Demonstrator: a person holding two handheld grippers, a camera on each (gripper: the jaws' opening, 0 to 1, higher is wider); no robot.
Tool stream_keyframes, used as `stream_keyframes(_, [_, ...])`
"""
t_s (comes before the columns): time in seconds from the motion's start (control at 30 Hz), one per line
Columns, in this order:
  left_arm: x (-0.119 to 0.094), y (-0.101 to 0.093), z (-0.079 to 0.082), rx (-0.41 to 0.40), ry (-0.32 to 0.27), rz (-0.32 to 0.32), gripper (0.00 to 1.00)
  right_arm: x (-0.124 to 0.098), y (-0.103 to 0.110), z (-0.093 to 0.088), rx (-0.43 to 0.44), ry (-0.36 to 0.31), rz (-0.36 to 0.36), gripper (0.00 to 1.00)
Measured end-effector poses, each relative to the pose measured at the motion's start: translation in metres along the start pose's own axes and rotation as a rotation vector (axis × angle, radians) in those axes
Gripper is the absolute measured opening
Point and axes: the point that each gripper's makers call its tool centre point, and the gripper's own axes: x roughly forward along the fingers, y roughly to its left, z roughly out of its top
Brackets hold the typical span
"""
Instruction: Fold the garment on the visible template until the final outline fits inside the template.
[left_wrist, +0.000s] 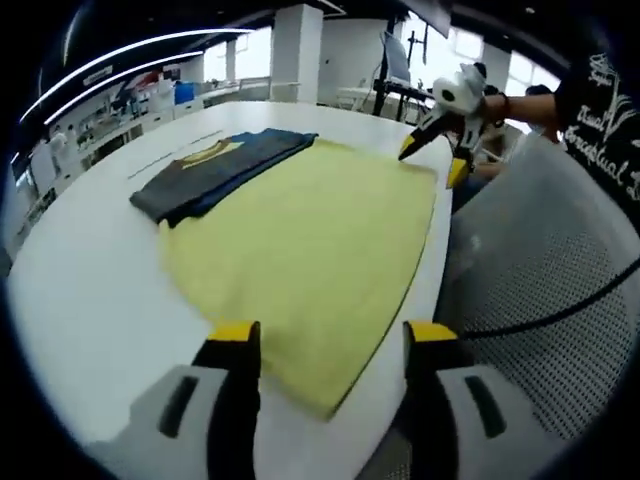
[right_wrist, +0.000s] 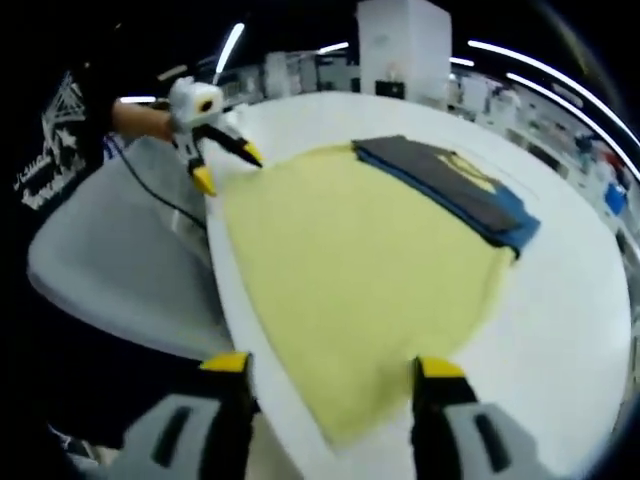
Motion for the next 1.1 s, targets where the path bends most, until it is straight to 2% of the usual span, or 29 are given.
stream_keyframes(0.1, [0.002, 0.002, -0.007, 0.034, 0.036, 0.002, 0.53, 0.001, -0.001, -0.003, -0.008, 0.005, -0.001, 0.57])
stream_keyframes(0.23, [0.004, 0.004, -0.012, 0.061, 0.064, 0.009, 0.46, 0.001, -0.004, -0.009, -0.034, 0.031, -0.011, 0.52])
stream_keyframes(0.37, [0.004, 0.005, -0.013, 0.074, 0.07, 0.013, 0.45, 0.002, -0.004, -0.011, -0.039, 0.034, -0.017, 0.51])
stream_keyframes(0.5, [0.005, 0.003, -0.013, 0.093, 0.084, 0.001, 0.46, 0.004, -0.005, -0.014, -0.089, 0.059, -0.024, 0.49])
stream_keyframes(0.67, [0.007, 0.004, -0.012, 0.095, 0.078, -0.002, 0.46, 0.003, -0.008, -0.013, -0.084, 0.062, -0.025, 0.45])
stream_keyframes(0.8, [0.008, 0.015, -0.007, 0.083, 0.072, 0.006, 0.37, 0.003, -0.018, -0.011, -0.057, 0.049, -0.047, 0.34])
stream_keyframes(1.1, [0.005, 0.037, -0.006, 0.013, 0.081, 0.071, 0.14, 0.006, -0.021, -0.007, -0.05, 0.034, -0.054, 0.26])
